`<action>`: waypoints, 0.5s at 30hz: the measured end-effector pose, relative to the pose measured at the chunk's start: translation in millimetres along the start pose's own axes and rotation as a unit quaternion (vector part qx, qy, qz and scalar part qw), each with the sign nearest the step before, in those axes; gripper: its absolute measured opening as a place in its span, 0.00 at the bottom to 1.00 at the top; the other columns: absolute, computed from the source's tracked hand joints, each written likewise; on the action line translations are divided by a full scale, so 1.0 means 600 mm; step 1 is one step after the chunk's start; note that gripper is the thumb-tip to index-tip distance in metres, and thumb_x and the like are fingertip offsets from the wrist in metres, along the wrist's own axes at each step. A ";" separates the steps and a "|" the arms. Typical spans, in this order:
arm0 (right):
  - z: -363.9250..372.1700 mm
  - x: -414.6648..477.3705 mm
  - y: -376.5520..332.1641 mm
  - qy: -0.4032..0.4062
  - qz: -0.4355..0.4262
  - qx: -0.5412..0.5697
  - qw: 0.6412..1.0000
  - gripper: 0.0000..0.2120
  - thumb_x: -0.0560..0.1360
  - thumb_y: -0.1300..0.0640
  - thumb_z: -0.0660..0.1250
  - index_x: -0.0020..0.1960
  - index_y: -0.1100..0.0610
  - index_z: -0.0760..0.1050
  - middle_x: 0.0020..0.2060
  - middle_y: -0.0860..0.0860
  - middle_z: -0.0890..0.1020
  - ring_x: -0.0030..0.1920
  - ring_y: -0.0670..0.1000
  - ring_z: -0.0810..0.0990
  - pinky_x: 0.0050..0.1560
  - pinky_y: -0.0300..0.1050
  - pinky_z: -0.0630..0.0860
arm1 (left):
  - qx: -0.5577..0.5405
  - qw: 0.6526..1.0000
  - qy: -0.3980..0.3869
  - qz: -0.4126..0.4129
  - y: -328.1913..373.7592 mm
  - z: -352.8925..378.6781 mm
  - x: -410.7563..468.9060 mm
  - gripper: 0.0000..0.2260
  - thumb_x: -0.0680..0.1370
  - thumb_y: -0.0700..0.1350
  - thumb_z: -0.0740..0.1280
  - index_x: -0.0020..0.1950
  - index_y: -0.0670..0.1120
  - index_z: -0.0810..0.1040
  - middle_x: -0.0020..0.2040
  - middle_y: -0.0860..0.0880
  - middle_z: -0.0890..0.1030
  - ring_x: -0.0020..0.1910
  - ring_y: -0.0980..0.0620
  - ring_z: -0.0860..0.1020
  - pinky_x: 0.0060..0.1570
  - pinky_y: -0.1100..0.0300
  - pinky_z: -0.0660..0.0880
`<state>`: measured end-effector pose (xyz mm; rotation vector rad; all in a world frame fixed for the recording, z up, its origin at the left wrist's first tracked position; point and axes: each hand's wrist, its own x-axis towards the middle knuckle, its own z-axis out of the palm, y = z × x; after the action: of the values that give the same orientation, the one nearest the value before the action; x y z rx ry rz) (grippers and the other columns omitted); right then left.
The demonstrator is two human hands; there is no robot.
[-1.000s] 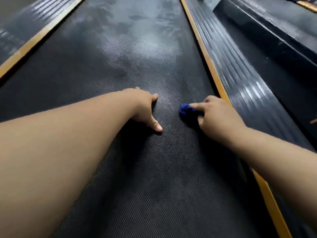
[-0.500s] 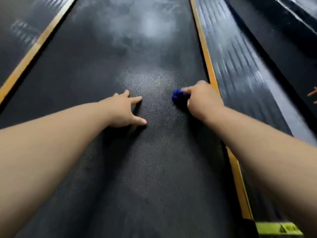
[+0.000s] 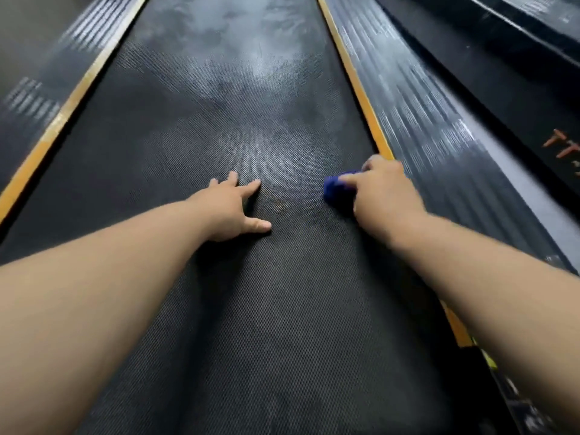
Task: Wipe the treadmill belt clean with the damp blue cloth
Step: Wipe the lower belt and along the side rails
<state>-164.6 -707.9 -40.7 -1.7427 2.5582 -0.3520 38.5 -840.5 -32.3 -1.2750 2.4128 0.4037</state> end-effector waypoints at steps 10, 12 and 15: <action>-0.038 -0.200 -0.031 -0.064 0.033 -0.029 0.997 0.13 0.76 0.55 0.60 0.58 0.46 0.76 0.46 0.51 0.70 0.54 0.54 0.72 0.45 0.45 0.71 | 0.073 0.982 0.098 0.146 0.064 0.062 -0.070 0.29 0.76 0.66 0.56 0.73 0.53 0.64 0.72 0.48 0.65 0.71 0.43 0.62 0.64 0.39 0.67; -0.043 -0.177 -0.016 -0.045 0.055 -0.029 0.997 0.15 0.76 0.56 0.60 0.61 0.45 0.74 0.50 0.53 0.72 0.55 0.57 0.73 0.48 0.48 0.74 | 0.077 0.981 0.102 0.148 0.057 0.067 -0.062 0.30 0.76 0.67 0.54 0.74 0.54 0.61 0.74 0.48 0.62 0.72 0.43 0.60 0.64 0.38 0.66; -0.029 -0.135 -0.024 0.005 0.134 -0.051 0.990 0.15 0.75 0.61 0.60 0.61 0.52 0.68 0.55 0.56 0.72 0.55 0.60 0.72 0.44 0.50 0.73 | 0.084 0.979 0.104 0.153 0.057 0.069 -0.060 0.30 0.76 0.67 0.54 0.74 0.54 0.60 0.74 0.48 0.62 0.72 0.42 0.61 0.65 0.39 0.66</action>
<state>-123.9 -635.5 -29.6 -1.3971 2.8150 -0.2222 36.6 -778.1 -50.0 -0.9145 2.7628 0.1476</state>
